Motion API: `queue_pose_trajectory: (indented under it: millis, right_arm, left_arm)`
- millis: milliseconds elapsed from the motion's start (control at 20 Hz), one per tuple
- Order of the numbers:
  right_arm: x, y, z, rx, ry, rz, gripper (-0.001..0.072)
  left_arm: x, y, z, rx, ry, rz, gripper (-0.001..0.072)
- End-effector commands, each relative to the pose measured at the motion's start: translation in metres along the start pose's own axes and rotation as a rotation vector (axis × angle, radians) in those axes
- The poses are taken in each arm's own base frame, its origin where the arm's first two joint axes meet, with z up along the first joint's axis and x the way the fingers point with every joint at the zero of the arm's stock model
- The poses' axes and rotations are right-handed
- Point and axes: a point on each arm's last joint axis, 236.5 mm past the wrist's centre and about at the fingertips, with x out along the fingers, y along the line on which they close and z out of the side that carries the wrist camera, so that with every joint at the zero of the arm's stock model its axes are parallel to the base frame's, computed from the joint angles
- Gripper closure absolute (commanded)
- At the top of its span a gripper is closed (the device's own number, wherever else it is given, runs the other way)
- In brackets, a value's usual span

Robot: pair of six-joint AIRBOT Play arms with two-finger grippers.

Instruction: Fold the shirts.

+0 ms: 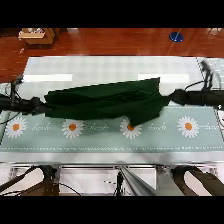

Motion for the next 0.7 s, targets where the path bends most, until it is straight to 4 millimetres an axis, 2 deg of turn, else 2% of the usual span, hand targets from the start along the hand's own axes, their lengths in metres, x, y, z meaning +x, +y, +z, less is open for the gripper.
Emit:
queue_pose_trajectory:
  millis: [0, 100, 250, 450, 650]
  right_arm:
    - [-0.017, 0.006, 0.059, -0.028, -0.185, -0.025, 0.0694]
    - [-0.006, 0.001, 0.071, 0.011, -0.194, -0.011, 0.0694]
    - [0.023, -0.005, 0.087, 0.072, -0.214, 0.054, 0.0694]
    - [0.059, -0.028, 0.104, 0.122, -0.206, 0.049, 0.0694]
    - [0.103, -0.035, 0.115, 0.11, -0.203, 0.014, 0.0694]
  left_arm:
    - [-0.025, -0.02, 0.034, 0.045, -0.126, -0.023, 0.0686]
    - [-0.031, -0.01, 0.046, 0.018, -0.177, 0.002, 0.0686]
    - [-0.026, -0.002, 0.057, 0.009, -0.209, 0.025, 0.0686]
    - [-0.006, 0.015, 0.07, -0.021, -0.213, 0.042, 0.0686]
    - [0.018, 0.038, 0.073, -0.075, -0.182, 0.044, 0.0685]
